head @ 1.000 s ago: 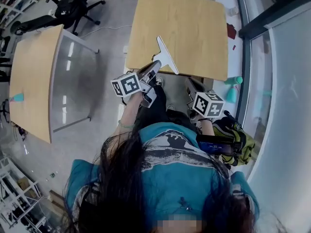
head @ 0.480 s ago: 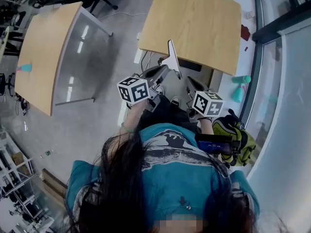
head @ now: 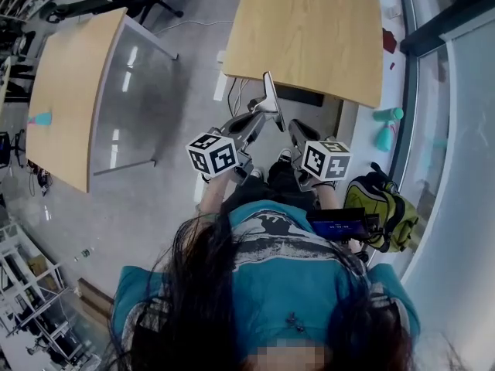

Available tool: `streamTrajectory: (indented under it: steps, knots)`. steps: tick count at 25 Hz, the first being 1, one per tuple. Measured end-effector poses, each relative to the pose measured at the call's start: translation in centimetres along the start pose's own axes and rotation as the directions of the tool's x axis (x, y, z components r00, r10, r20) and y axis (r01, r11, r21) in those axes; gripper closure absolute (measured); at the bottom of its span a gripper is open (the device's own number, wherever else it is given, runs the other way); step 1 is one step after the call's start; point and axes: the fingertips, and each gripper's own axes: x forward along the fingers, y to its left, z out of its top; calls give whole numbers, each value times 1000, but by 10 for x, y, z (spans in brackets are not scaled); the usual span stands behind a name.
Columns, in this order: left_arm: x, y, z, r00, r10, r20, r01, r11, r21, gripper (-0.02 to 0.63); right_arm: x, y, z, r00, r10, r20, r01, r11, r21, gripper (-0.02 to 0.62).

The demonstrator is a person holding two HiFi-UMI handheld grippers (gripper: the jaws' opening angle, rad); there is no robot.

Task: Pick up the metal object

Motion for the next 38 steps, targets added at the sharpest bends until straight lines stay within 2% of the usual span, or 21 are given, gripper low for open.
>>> streamTrajectory:
  steps: [8,13,20,29,33,38]
  knots:
    - [-69,11,-5,1000,-7,-26,9,997,80,601,-8,54,-25,997,-55,50,55,998,15,576]
    - [-112,15,-34,997,-26,-69,33,994,101,601,-19,89,-64,994,-75,81,70,995,69,577]
    - [-151,10,-79,990,-72,-121,80,994,68,602,-43,119,-127,992,-117,41,114,992,60,577]
    - [-168,-22,-103,988,-95,-125,108,989,101,601,-80,131,-153,991,-120,53,118,993,28,577]
    - [-179,-42,-109,991,-79,-107,91,990,111,601,-101,138,-161,994,-99,52,98,995,19,577]
    - [-198,-77,-139,995,-60,-77,69,991,119,601,-137,139,-186,996,-79,47,80,997,-20,577]
